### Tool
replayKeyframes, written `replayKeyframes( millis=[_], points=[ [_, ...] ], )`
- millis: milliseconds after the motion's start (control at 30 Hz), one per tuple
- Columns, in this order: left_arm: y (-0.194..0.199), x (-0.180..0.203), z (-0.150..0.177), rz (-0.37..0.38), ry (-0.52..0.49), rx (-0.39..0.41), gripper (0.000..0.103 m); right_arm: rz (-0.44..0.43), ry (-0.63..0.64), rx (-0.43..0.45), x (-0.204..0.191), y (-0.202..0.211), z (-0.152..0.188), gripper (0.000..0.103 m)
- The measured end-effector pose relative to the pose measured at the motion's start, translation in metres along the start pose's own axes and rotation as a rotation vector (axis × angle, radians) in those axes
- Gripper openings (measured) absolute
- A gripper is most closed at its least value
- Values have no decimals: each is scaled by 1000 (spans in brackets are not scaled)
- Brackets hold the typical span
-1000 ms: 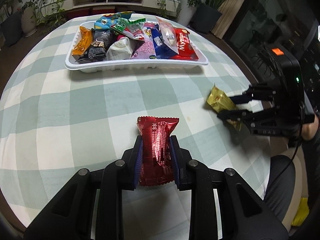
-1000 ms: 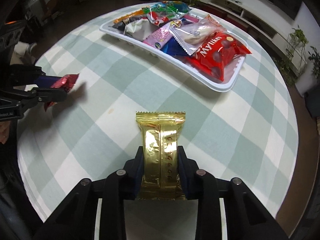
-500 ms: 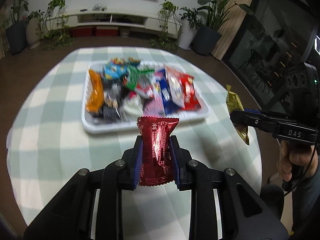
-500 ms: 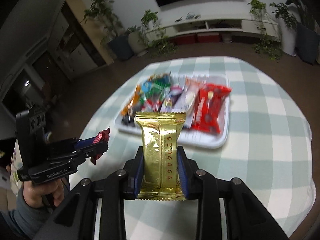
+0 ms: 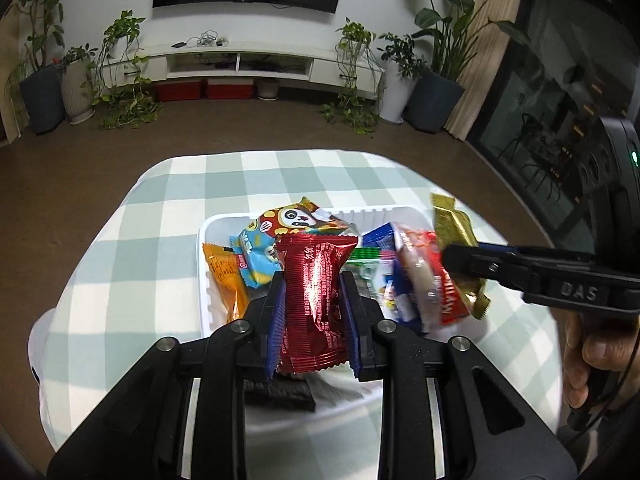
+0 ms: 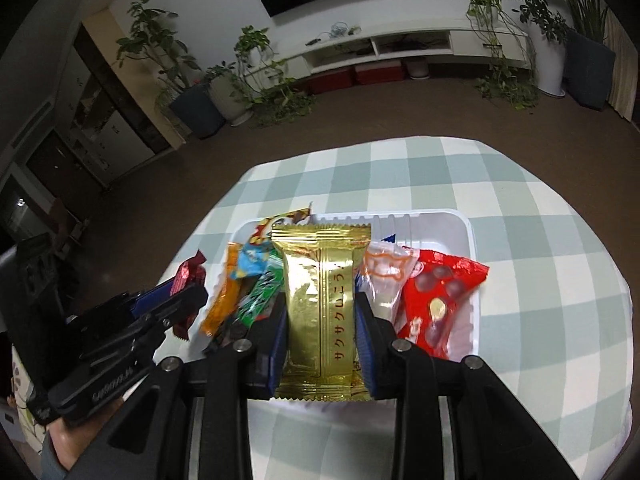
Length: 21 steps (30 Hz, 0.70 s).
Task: Organize snacks
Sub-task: 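Lower both foil packets into the tray, open both grippers and withdraw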
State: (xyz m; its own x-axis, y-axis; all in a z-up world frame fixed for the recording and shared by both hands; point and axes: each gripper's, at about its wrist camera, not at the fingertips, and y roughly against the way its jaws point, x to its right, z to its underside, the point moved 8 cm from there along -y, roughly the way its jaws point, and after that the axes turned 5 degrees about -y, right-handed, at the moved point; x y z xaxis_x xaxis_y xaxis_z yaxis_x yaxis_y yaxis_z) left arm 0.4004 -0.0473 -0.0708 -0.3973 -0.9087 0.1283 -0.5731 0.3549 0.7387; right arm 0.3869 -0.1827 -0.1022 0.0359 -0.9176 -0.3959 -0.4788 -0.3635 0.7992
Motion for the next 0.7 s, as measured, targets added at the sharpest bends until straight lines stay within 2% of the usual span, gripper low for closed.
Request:
replayKeyframes(
  millis=[300,600,700],
  points=[
    [-53,-17,11,2,29,-54,26,81,28,-45,2,-49,0,33],
    [-73,-29,22,-1,43,-78,29,129,73,-27,-1,-59,-1,35],
    [-72,-30,20,-3,48,-72,33,135,77,-23,-1,-59,-1,36]
  ],
)
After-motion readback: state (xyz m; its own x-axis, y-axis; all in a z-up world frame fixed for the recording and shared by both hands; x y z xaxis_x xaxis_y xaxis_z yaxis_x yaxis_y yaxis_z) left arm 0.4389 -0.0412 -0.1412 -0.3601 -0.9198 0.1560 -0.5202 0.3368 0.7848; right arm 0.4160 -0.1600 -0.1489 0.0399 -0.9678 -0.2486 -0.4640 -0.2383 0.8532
